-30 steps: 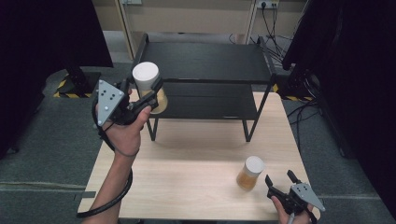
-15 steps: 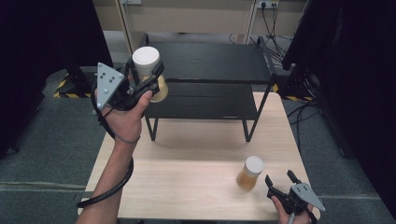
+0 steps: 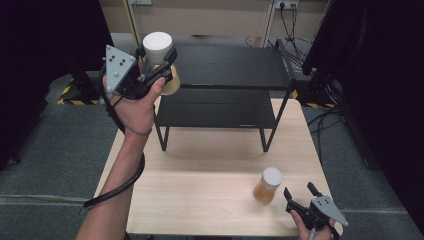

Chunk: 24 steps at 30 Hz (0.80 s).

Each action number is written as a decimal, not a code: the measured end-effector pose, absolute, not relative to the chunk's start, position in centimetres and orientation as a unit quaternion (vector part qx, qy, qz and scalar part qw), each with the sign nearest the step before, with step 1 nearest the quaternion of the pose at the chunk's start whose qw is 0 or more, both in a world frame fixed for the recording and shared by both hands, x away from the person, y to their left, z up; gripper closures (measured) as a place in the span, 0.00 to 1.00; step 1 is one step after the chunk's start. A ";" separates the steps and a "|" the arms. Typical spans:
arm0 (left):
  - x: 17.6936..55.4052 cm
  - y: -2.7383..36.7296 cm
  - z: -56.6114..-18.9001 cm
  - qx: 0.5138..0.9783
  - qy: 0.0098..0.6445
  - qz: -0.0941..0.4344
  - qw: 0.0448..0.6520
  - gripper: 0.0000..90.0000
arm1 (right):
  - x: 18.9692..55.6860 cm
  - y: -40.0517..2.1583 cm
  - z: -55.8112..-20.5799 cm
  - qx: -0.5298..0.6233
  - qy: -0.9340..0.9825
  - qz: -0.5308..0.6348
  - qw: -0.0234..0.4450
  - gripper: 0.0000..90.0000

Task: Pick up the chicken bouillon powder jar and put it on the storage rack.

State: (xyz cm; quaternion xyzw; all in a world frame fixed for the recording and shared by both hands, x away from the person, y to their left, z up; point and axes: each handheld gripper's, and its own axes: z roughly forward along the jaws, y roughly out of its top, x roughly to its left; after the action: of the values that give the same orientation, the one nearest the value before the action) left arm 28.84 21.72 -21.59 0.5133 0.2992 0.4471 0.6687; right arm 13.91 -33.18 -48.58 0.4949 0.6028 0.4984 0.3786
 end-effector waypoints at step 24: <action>33.3 19.8 -20.3 0.533 0.337 0.468 0.619 0.37 | 13.9 -33.3 -48.6 0.493 0.604 0.501 0.376 0.14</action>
State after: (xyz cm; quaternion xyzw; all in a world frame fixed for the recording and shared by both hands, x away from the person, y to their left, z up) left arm 33.27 19.81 -20.32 0.5329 0.3373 0.4683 0.6189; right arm 13.94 -33.32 -48.60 0.4932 0.6036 0.5010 0.3761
